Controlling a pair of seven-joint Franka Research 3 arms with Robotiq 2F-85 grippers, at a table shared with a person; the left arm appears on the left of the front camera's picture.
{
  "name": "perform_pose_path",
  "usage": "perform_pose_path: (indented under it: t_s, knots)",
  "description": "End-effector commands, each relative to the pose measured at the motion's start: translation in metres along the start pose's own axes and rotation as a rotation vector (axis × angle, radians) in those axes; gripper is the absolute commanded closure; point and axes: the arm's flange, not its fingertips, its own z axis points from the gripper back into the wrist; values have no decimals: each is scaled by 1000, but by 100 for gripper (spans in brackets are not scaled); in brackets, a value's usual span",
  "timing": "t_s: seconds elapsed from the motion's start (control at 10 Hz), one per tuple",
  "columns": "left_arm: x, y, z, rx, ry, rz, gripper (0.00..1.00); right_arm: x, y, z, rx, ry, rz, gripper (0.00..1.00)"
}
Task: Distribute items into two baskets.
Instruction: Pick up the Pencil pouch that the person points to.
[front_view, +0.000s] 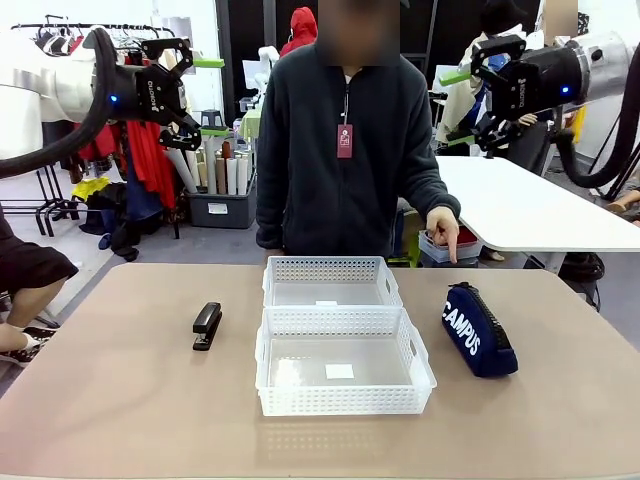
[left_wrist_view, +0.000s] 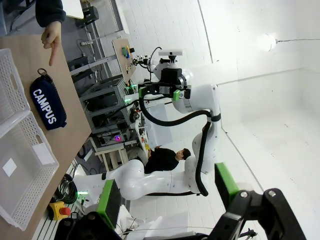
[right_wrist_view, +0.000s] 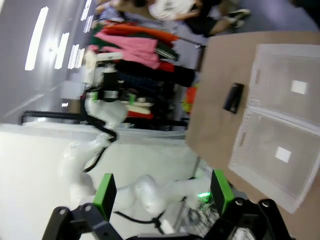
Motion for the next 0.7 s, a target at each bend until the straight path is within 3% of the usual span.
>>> perform_pose_path:
  t_s: [0.0,0.2,0.6]
  knots:
    - [0,-1,1,-1,0,-4,0,-1,15,-3,-211,-22,-55,0]
    - [0,-1,1,-1,0,-4,0,-2,17,0,-376,-42,-72,0]
    - [0,-1,1,-1,0,-4,0,-1,-27,-8,-777,-136,-139,0]
